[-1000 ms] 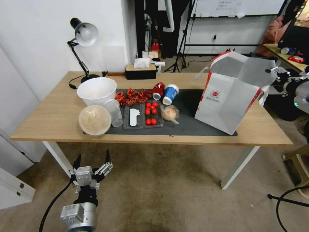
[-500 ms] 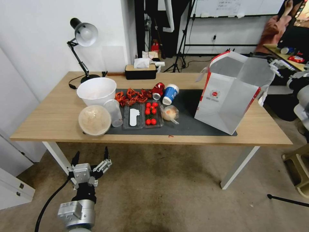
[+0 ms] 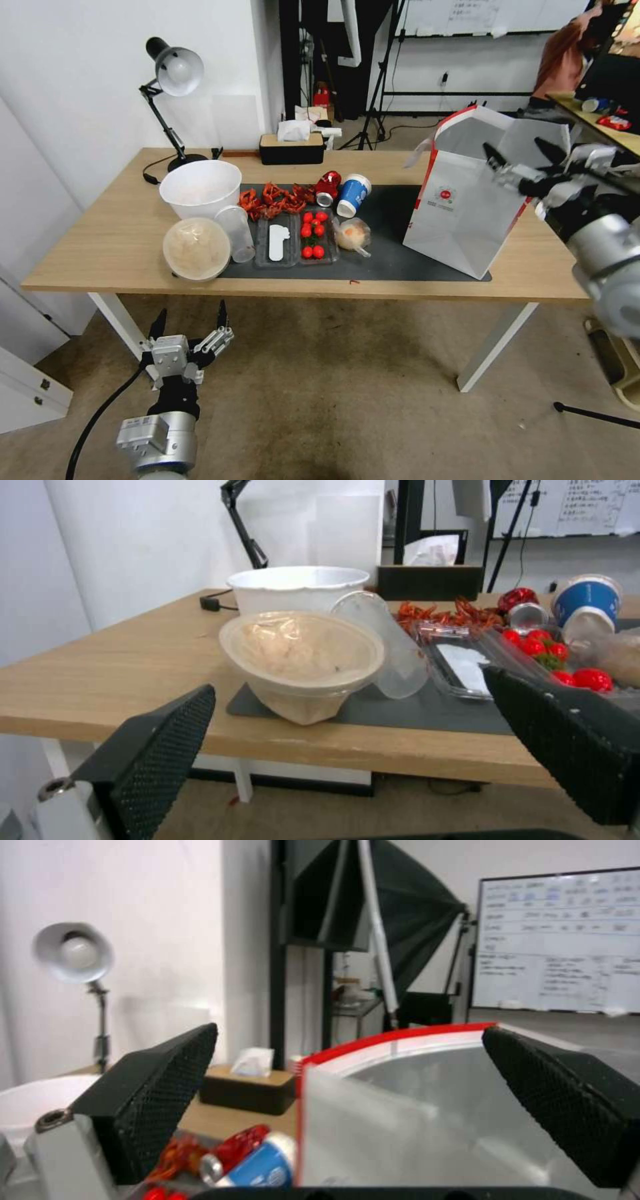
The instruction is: Pick up the food delivery bag from the floor and place it on the table.
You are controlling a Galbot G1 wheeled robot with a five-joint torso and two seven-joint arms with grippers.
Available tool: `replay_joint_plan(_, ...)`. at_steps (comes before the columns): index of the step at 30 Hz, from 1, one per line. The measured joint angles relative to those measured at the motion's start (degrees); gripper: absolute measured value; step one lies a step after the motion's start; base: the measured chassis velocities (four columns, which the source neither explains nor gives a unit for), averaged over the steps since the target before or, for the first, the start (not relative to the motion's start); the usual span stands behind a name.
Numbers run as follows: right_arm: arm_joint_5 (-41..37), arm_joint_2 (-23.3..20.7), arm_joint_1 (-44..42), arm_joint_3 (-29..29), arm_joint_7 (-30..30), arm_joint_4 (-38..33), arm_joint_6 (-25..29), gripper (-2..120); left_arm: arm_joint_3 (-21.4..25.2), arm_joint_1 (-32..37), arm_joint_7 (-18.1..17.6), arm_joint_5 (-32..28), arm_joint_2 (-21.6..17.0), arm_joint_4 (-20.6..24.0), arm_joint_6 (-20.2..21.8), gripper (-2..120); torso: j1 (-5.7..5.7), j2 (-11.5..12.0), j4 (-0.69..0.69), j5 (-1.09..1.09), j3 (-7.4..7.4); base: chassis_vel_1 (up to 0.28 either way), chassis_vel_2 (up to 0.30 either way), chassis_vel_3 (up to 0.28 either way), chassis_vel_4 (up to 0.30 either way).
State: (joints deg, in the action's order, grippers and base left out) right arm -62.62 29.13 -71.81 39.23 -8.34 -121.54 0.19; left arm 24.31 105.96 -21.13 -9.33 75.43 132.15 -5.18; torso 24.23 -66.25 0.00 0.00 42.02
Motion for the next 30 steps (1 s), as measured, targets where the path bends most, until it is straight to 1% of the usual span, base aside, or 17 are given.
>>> replay_joint_plan(2,3.1,0.6,-2.9,0.4,2.1,-1.1,2.3,100,0.0,0.0,0.0,0.1,0.1,0.2,0.1,100,0.0,0.0,-0.01,0.0,0.0,0.0,0.0,0.0,0.0)
replay_joint_plan(7,6.0,1.7,-7.1,1.1,3.5,-4.0,4.0,100,-0.1,0.1,0.1,0.2,0.3,0.6,0.2,100,0.0,0.0,-0.01,-0.01,0.0,0.0,0.0,0.0,0.0)
replay_joint_plan(9,8.4,3.7,-10.0,1.1,3.5,-7.7,4.9,100,-0.1,0.3,0.4,0.2,0.3,0.8,0.1,100,0.0,0.0,0.0,-0.01,0.0,0.0,0.0,0.0,0.0)
replay_joint_plan(10,8.4,3.7,-10.0,1.1,3.5,-7.7,4.9,100,-0.1,0.3,0.4,0.2,0.3,0.8,0.1,100,0.0,0.0,0.0,-0.01,0.0,0.0,0.0,0.0,0.0)
replay_joint_plan(13,16.2,9.2,-15.0,0.3,1.8,-12.6,6.3,100,0.0,0.3,0.9,0.2,0.4,0.9,-0.7,100,0.0,0.0,0.0,0.0,0.0,0.0,0.0,0.0,0.0)
replay_joint_plan(14,16.2,9.2,-15.0,0.3,1.8,-12.6,6.3,100,0.0,0.3,0.9,0.2,0.4,0.9,-0.7,100,0.0,0.0,0.0,0.0,0.0,0.0,0.0,0.0,0.0)
replay_joint_plan(15,21.2,12.9,-19.1,0.3,0.2,-14.3,7.1,100,-0.1,0.3,1.3,0.1,0.5,0.7,-1.2,100,0.0,0.0,0.01,0.0,0.0,0.0,0.0,0.0,0.0)
replay_joint_plan(16,24.5,15.7,-23.0,0.3,-0.5,-15.0,8.3,100,-0.2,0.2,1.4,0.1,0.6,0.6,-1.2,100,0.0,0.0,0.0,-0.01,0.0,0.0,0.0,0.0,0.0)
replay_joint_plan(17,28.3,19.2,-27.2,0.1,-1.2,-15.3,10.2,100,-0.4,0.1,1.5,0.1,0.6,0.3,-1.3,100,0.0,0.0,-0.03,0.0,0.0,0.0,0.0,0.0,0.0)
replay_joint_plan(18,28.3,19.2,-27.2,0.1,-1.2,-15.3,10.2,100,-0.4,0.1,1.5,0.1,0.6,0.3,-1.3,100,0.0,0.0,-0.03,0.0,0.0,0.0,0.0,0.0,0.0)
replay_joint_plan(21,34.3,25.9,-33.6,-1.9,-3.8,-15.6,12.8,100,-0.6,0.1,1.6,-0.2,0.6,-0.3,-1.3,100,-0.01,0.0,-0.02,-0.01,0.0,0.0,0.0,0.0,0.0)
replay_joint_plan(22,34.3,25.9,-33.6,-1.9,-3.8,-15.6,12.8,100,-0.6,0.1,1.6,-0.2,0.6,-0.3,-1.3,100,-0.01,0.0,-0.02,-0.01,0.0,0.0,0.0,0.0,0.0)
replay_joint_plan(24,37.1,28.6,-35.5,-3.3,-4.9,-14.9,14.2,100,-0.6,0.1,1.7,-0.5,0.3,-0.5,-1.3,100,-0.01,0.0,-0.02,-0.01,-0.01,0.0,0.0,0.0,0.0)
replay_joint_plan(26,39.0,30.2,-36.6,-4.4,-6.4,-14.1,15.0,100,-0.6,0.3,1.8,-0.7,0.2,-0.8,-1.3,100,-0.01,0.0,0.0,0.0,0.0,0.0,0.0,0.0,0.0)
replay_joint_plan(30,40.2,31.3,-37.5,-5.3,-8.4,-13.9,15.0,100,-0.7,0.7,1.8,-0.7,0.2,-1.2,-1.3,100,-0.01,0.0,0.0,0.0,0.0,0.0,0.0,0.0,0.0)
